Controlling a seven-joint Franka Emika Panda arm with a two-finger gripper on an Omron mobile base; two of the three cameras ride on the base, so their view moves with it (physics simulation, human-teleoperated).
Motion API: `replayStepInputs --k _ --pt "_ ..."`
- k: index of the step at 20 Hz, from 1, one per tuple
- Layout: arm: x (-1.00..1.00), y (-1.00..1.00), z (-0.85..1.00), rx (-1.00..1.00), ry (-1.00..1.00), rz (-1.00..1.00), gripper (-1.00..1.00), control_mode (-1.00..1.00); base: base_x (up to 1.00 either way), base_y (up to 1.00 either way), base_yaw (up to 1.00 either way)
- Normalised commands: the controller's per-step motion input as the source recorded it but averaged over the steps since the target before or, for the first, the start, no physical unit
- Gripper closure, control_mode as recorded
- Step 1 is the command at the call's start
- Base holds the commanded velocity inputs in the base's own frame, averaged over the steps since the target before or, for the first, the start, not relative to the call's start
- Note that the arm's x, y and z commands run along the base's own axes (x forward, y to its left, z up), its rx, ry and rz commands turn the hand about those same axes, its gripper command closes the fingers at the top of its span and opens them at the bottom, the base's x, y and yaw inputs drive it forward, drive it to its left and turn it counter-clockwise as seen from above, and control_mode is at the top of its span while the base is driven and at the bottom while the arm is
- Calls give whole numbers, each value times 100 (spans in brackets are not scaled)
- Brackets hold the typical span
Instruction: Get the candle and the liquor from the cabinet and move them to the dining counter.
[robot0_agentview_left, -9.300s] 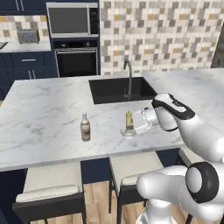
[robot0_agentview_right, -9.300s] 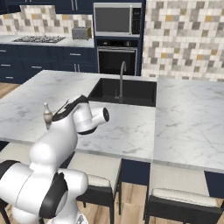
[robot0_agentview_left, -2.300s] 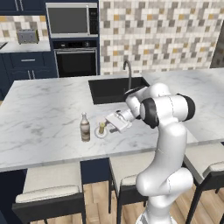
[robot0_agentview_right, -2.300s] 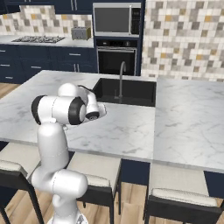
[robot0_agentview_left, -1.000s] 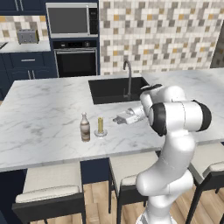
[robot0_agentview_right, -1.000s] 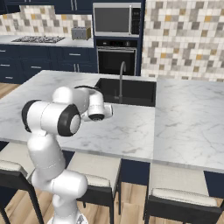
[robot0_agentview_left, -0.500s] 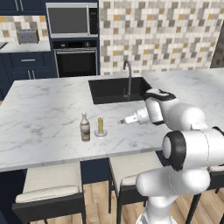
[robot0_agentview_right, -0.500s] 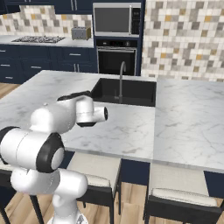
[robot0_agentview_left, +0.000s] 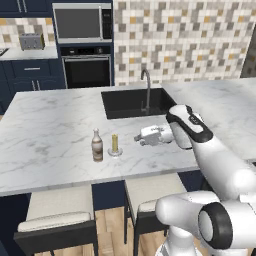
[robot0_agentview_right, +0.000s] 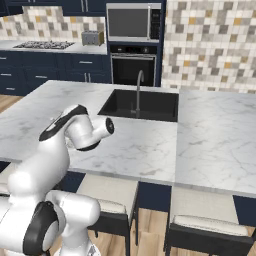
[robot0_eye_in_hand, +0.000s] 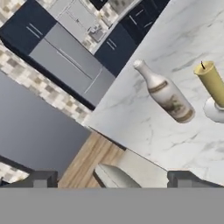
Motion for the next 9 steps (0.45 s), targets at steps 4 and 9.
replayStepInputs --k 4,9 --pt "-45 0 22 -15 29 -18 -100 -100 0 0 0" --pt "-47 -2 11 -21 25 -22 -100 -100 0 0 0"
